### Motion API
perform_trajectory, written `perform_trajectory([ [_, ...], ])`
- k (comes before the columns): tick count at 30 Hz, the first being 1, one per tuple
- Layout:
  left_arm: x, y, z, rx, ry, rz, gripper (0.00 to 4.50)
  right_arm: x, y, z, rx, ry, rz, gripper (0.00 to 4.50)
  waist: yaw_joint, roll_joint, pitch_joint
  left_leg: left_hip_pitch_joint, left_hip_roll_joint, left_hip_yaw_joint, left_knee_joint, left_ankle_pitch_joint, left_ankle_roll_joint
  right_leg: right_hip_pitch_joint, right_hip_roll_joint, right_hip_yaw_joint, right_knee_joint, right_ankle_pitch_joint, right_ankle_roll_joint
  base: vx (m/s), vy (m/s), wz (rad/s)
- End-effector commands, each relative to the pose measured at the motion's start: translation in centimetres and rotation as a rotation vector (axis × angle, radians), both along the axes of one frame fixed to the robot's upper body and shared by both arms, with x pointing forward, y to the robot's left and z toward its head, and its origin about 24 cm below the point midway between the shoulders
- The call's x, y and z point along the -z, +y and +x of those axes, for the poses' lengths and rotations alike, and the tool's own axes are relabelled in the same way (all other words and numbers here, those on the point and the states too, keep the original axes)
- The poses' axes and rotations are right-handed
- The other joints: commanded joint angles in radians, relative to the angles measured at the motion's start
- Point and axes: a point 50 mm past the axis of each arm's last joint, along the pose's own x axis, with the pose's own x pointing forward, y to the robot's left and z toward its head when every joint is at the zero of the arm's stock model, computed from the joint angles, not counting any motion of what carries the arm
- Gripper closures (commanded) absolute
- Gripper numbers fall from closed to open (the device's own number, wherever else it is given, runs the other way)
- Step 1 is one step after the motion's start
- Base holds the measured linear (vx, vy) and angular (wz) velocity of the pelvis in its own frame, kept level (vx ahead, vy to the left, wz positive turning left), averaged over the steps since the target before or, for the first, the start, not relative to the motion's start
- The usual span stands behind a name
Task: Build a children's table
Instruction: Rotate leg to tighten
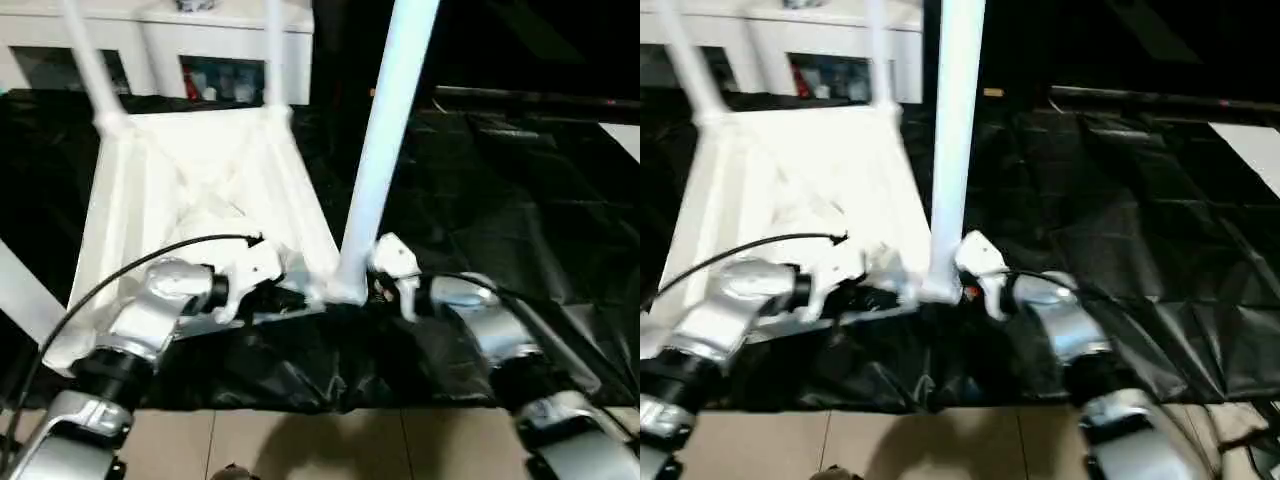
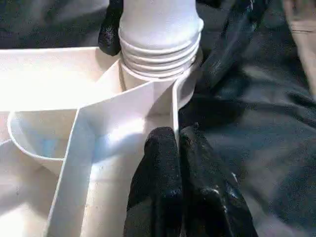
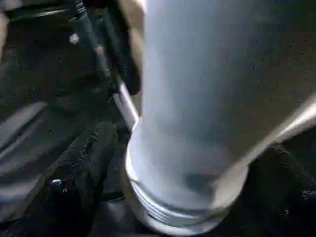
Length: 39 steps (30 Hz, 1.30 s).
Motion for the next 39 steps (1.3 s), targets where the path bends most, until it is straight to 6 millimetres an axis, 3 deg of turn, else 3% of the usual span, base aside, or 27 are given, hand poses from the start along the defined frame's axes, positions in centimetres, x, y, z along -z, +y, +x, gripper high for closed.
perform_trajectory([
  [1, 0.4, -1.0, -0.8, 0.109, 0.044, -0.003, 4.50, 0.0, 0.1, -0.7, -0.099, 0.040, -0.011, 0.92, 0.005, 0.006, -0.054, 0.014, 0.057, -0.023, -0.059, -0.163, 0.035, 0.042, -0.096, 0.058, -0.069, -0.055, -0.219, 0.000, 0.000, 0.00],
  [5, 0.3, -0.7, -0.9, 0.127, 0.064, -0.001, 4.50, -0.2, -0.2, -0.8, -0.133, 0.064, -0.010, 1.11, 0.015, 0.007, -0.055, 0.017, 0.057, -0.022, -0.059, -0.152, 0.032, 0.038, -0.094, 0.059, -0.068, -0.055, -0.218, 0.000, 0.000, 0.00],
  [6, 0.2, -0.6, -1.1, 0.139, 0.075, -0.007, 4.50, -0.3, -0.2, -0.8, -0.144, 0.066, -0.007, 1.35, 0.017, 0.008, -0.055, 0.016, 0.057, -0.022, -0.058, -0.151, 0.030, 0.039, -0.095, 0.059, -0.067, -0.051, -0.218, 0.000, 0.000, 0.00],
  [17, 0.5, -0.9, -0.6, 0.082, 0.046, -0.019, 4.50, 0.5, 1.1, -1.5, -0.123, 0.092, 0.049, 1.76, 0.018, 0.008, -0.057, 0.015, 0.056, -0.024, -0.059, -0.149, 0.021, 0.040, -0.097, 0.058, -0.068, -0.054, -0.212, 0.000, 0.000, 0.00],
  [19, 0.6, -1.2, -0.1, 0.030, 0.025, -0.016, 4.50, 0.8, 1.5, -1.1, -0.044, 0.079, 0.066, 1.76, 0.016, 0.007, -0.051, 0.017, 0.056, -0.025, -0.063, -0.178, 0.010, 0.036, -0.098, 0.059, -0.075, -0.104, -0.203, 0.000, 0.000, 0.00],
  [21, 0.6, -1.6, 0.3, -0.018, 0.006, -0.011, 4.50, 1.3, 2.0, -0.8, 0.038, 0.069, 0.072, 1.76, 0.010, 0.005, -0.047, 0.019, 0.055, -0.030, -0.070, -0.239, -0.013, 0.035, -0.103, 0.060, -0.089, -0.239, -0.177, 0.000, 0.000, 0.00],
  [23, 0.7, -2.9, 1.0, -0.086, -0.029, -0.012, 4.50, 2.2, 3.2, -0.1, 0.226, 0.061, 0.075, 1.76, 0.006, 0.007, -0.042, 0.026, 0.055, -0.035, -0.075, -0.281, -0.035, 0.029, -0.108, 0.062, -0.100, -0.338, -0.157, 0.000, 0.000, 0.00],
  [25, 0.7, -4.1, 1.3, -0.125, -0.042, -0.020, 4.50, 2.7, 4.3, 0.2, 0.340, 0.061, 0.078, 1.77, -0.006, 0.007, -0.043, 0.020, 0.055, -0.042, -0.081, -0.300, -0.056, 0.032, -0.108, 0.060, -0.101, -0.384, -0.139, 0.000, 0.000, 0.00],
  [28, 0.8, -5.7, 1.6, -0.164, -0.046, -0.032, 4.50, 3.0, 5.8, 0.6, 0.458, 0.069, 0.078, 1.77, -0.017, 0.009, -0.046, 0.023, 0.054, -0.041, -0.078, -0.305, -0.051, 0.028, -0.106, 0.062, -0.102, -0.350, -0.141, 0.000, 0.000, 0.00],
  [29, 0.8, -5.9, 1.6, -0.169, -0.047, -0.034, 4.50, 2.9, 6.1, 0.6, 0.462, 0.069, 0.082, 1.77, -0.019, 0.010, -0.045, 0.024, 0.053, -0.038, -0.078, -0.300, -0.050, 0.023, -0.103, 0.065, -0.100, -0.327, -0.150, 0.000, 0.000, 0.00],
  [32, 0.9, -7.1, 1.9, -0.203, -0.053, -0.040, 4.50, 2.1, 8.3, 0.7, 0.443, 0.059, 0.136, 1.77, -0.019, 0.008, -0.047, 0.023, 0.052, -0.037, -0.075, -0.285, -0.041, 0.027, -0.105, 0.065, -0.100, -0.298, -0.157, 0.000, 0.000, 0.00],
  [33, 0.9, -7.1, 1.9, -0.196, -0.057, -0.040, 4.50, 1.8, 8.4, 0.7, 0.432, 0.056, 0.154, 1.77, -0.017, 0.009, -0.048, 0.020, 0.052, -0.036, -0.075, -0.270, -0.030, 0.029, -0.103, 0.065, -0.098, -0.270, -0.155, 0.000, 0.000, 0.00],
  [35, 0.9, -7.0, 2.0, -0.191, -0.063, -0.037, 4.50, 1.5, 8.4, 0.8, 0.427, 0.059, 0.179, 1.08, -0.016, 0.010, -0.050, 0.019, 0.052, -0.035, -0.075, -0.254, -0.025, 0.030, -0.101, 0.065, -0.094, -0.230, -0.159, 0.000, 0.000, 0.00],
  [39, 0.6, -6.0, 1.6, -0.115, -0.055, -0.031, 4.50, 1.2, 7.2, 0.8, 0.364, 0.067, 0.188, 0.83, -0.013, 0.009, -0.052, 0.017, 0.053, -0.034, -0.074, -0.236, -0.015, 0.032, -0.102, 0.064, -0.090, -0.198, -0.162, 0.000, 0.000, 0.00],
])
